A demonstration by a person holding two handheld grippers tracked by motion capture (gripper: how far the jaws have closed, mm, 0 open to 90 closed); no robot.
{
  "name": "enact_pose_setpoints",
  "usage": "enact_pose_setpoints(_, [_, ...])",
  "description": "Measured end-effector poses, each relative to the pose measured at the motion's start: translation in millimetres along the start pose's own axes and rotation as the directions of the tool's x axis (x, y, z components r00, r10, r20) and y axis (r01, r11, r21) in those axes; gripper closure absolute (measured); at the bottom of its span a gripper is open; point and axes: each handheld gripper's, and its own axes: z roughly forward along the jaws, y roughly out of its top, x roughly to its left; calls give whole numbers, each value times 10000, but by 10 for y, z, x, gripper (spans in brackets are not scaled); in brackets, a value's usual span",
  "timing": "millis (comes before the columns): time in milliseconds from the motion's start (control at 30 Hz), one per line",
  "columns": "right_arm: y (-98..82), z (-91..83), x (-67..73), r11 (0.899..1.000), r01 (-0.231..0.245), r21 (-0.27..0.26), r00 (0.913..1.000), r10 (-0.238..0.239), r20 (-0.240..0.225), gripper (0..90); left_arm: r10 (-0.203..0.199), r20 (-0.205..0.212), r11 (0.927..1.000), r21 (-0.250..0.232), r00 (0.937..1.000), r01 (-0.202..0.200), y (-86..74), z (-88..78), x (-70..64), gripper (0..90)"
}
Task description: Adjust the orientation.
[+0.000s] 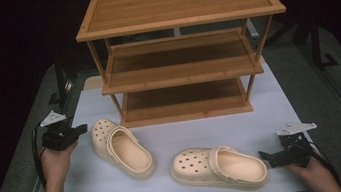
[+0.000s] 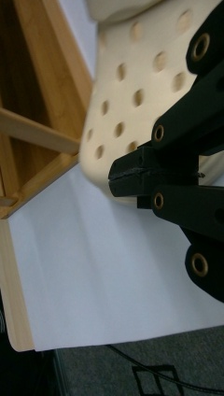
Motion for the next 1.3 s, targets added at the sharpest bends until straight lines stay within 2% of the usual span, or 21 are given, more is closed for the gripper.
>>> enact_pose_setpoints(67, [0, 1, 0, 10000, 5, 0, 10000, -5, 3, 10, -119, 73, 9999, -82, 9999, 120, 56, 76, 15, 900])
enact_pose_setpoints(233, [0, 1, 1, 10000, 6, -2, 10000, -6, 6, 10, -54, 84, 10000, -36, 9999, 55, 157, 261, 67, 900])
enact_pose_setpoints(433, [0, 1, 1, 10000, 8, -1, 10000, -8, 12, 10, -123, 108, 9999, 4, 9999, 123, 178, 457, 111, 900])
enact_pose_setpoints(567, [-1, 0, 3, 10000, 3, -3, 10000, -3, 11, 10, 13, 204, 9998, 219, 9998, -18, 176, 533, 100, 900])
enact_pose_setpoints(700, [-2, 0, 2, 10000, 12, -7, 10000, -12, 11, 10, -36, 303, 9999, 154, 9995, 31, 170, 540, 97, 900])
enact_pose_setpoints(800, [-2, 0, 3, 10000, 8, -4, 10000, -8, 14, 10, -68, 711, 9999, 108, 9974, 60, 156, 551, 86, 900])
enact_pose_setpoints(900, [-1, 0, 3, 10000, 8, -2, 10000, -8, 15, 10, 66, 751, 9999, 151, 9972, -78, 161, 558, 48, 900])
enact_pose_setpoints(1067, [-1, 0, 3, 10000, 12, 0, 10000, -12, 18, 10, 61, 936, 9999, 116, 9956, -72, 148, 555, 10, 900])
enact_pose_setpoints(1300, [-1, -1, 3, 10000, 11, -1, 10000, -11, 15, 10, 629, 1218, 9977, 175, 9906, -655, 144, 551, -174, 900])
